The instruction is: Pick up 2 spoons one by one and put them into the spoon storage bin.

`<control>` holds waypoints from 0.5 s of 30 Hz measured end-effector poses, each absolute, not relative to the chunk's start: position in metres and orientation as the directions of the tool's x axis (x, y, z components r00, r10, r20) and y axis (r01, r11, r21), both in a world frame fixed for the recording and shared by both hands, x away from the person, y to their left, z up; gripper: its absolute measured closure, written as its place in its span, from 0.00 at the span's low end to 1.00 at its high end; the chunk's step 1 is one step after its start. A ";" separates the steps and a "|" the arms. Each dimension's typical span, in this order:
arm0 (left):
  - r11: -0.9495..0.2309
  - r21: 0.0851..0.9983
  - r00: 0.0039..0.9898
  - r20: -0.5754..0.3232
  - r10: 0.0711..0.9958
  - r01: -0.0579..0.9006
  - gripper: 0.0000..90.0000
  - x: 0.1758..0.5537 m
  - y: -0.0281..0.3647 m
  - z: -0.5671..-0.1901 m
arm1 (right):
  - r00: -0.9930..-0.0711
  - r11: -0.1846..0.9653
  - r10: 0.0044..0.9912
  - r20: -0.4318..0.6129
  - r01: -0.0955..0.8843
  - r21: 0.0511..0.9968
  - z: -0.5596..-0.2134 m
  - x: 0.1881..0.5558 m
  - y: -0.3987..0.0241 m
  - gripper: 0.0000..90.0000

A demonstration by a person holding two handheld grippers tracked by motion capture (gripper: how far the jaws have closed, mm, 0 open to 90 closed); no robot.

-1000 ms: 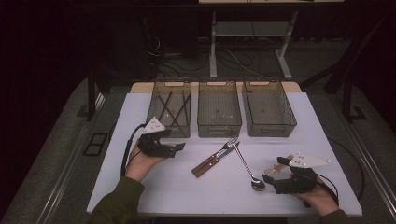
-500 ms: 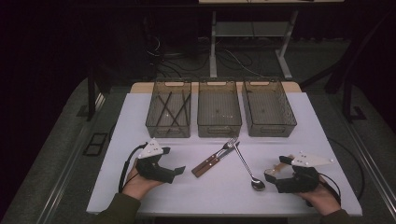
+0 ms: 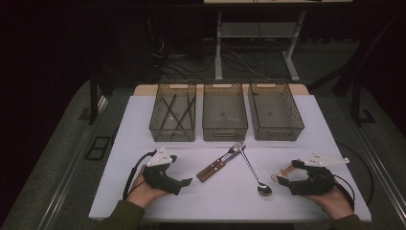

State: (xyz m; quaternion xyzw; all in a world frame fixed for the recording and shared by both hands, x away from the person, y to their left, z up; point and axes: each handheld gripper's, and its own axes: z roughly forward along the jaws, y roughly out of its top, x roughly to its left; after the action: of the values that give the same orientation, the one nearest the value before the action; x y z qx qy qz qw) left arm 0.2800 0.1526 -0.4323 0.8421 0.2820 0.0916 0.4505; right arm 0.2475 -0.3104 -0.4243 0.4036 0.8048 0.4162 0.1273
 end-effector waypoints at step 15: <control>-0.454 0.799 0.827 -0.094 0.554 0.395 0.01 0.280 0.150 -0.434 | -0.657 0.377 0.738 0.153 0.590 0.714 -0.423 0.262 -0.269 0.90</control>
State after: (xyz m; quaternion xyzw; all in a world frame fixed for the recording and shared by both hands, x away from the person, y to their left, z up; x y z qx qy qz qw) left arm 0.2797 0.1497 -0.4338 0.8478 0.2798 0.0903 0.4413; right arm 0.2621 -0.2695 -0.4230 0.4026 0.8242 0.3866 0.0959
